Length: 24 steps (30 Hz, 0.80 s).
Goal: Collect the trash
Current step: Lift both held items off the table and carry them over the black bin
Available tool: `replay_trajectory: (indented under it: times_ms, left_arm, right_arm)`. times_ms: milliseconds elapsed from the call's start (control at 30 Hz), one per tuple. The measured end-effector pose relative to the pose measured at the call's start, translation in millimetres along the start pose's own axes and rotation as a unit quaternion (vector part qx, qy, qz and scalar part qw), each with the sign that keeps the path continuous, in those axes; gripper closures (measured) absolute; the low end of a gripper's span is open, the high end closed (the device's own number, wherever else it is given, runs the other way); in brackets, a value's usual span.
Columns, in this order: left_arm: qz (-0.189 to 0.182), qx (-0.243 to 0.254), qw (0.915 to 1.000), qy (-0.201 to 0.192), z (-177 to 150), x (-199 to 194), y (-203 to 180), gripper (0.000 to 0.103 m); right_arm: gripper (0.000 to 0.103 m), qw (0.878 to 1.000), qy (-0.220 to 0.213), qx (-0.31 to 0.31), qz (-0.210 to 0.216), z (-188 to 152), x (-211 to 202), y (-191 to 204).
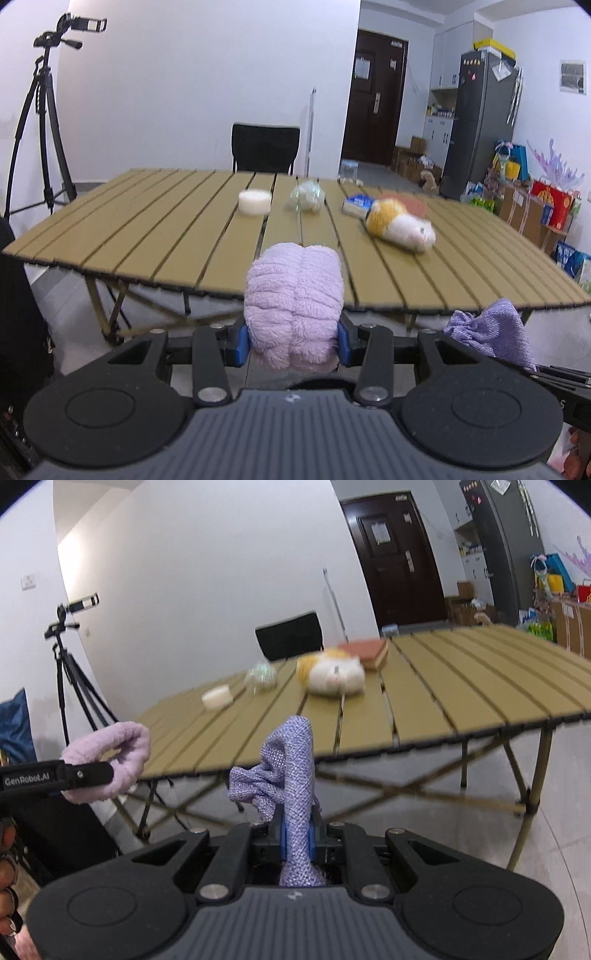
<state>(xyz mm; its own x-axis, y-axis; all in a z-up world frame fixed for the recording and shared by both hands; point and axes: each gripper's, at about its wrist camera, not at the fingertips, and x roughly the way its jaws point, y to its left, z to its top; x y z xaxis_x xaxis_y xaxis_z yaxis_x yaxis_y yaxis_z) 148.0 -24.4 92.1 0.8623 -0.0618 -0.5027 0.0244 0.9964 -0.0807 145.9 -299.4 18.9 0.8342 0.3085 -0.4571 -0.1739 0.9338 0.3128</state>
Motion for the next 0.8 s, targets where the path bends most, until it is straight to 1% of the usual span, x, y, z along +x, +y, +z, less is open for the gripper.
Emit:
replay_trajectory:
  times_ms: [200,433,667,800]
  left_arm:
    - [0.006,0.01,0.9992,0.037,-33.4,-1.5,5.3,0.06]
    - [0.019,0.007,0.9963,0.084,-66.3,5.9,12.3,0.06]
    - [0.025,-0.006,0.9912,0.13,-99.5,21.2,24.3,0.06]
    - [0.032,-0.012,0.9856,0.166,-120.1,36.1,29.7,0.06]
  right_arm:
    - [0.093,0.999,0.04,-0.006,0.0,-37.9,0.5,5.3]
    - [0.093,0.997,0.07,-0.021,-0.008,-57.8,6.8,10.6]
    - [0.093,0.992,0.12,-0.03,-0.028,-91.1,18.3,3.5]
    - [0.093,0.989,0.143,-0.027,-0.041,-103.0,25.8,-3.1]
